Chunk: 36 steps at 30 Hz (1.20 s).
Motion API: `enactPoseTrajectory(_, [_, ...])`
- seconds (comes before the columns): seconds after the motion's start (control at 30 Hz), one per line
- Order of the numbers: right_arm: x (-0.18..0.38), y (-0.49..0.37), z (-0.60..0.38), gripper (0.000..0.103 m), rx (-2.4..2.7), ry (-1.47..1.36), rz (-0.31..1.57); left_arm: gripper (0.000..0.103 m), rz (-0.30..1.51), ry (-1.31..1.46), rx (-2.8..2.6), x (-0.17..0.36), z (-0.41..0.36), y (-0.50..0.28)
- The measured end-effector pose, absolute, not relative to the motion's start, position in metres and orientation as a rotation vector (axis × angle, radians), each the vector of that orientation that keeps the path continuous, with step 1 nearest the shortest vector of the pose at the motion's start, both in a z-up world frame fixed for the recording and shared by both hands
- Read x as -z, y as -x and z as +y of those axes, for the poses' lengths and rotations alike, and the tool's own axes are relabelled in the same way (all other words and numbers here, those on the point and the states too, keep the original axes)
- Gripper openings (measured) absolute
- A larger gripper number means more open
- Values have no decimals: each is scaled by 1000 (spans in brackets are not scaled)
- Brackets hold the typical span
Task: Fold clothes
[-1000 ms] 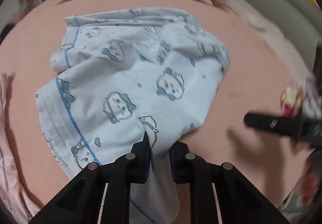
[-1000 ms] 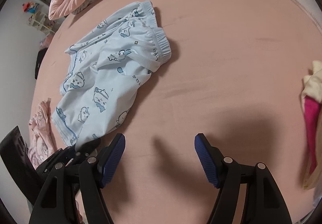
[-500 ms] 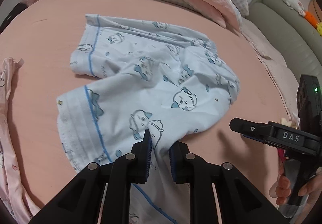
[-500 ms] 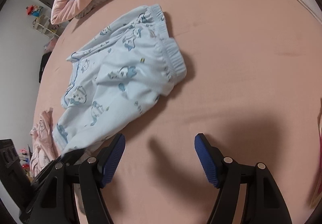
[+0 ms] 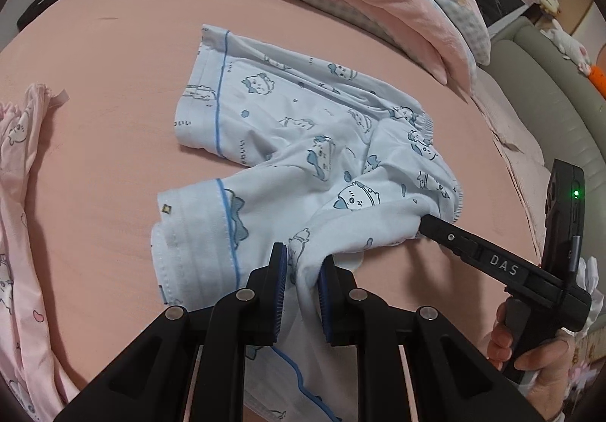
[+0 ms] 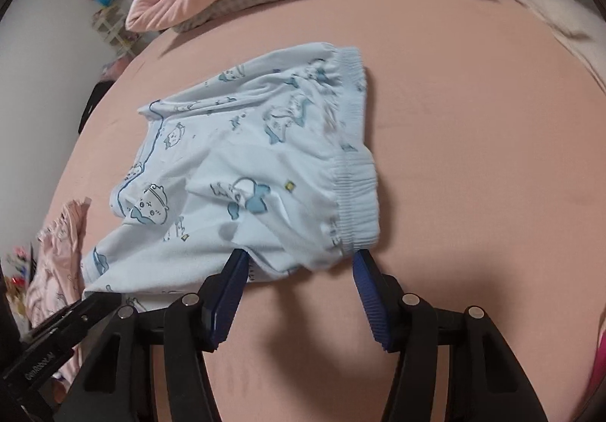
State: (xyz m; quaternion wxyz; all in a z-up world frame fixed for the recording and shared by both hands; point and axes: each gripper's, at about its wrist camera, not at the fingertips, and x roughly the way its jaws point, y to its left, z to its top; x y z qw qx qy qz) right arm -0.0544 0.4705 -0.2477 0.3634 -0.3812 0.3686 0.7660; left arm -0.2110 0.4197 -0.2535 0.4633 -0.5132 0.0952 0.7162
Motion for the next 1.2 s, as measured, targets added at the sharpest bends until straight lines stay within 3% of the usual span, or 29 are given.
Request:
enactPoseTrajectory(0.07, [248,58,473,45,-1991,988,945,14,230,1272,-1759,255,419,213])
enactPoseTrajectory(0.13, [248,61,474,26,-2004,1005,938,14,227,1280,-1759,256,419,214])
enactPoseTrajectory(0.23, [247,60,478,16,-2003,1003,957,14,221,1282,-1765,256,419,216])
enactPoseTrajectory(0.8, [204,103,498,12,-2079,965,826,14,115,1281,-1875,252,406,247])
enactPoseTrajectory(1.03, [205,125,511,12,-2075,983,794,15,189,1261,-1921,249,409,248])
enactPoseTrajectory(1.1, [205,132,516,12,-2071,995,784,21,230,1246,-1938,248,410,247])
enactPoseTrajectory(1.2, [206,141,523,12,-2061,1026,764,42,257,1230,-1926,247,412,245])
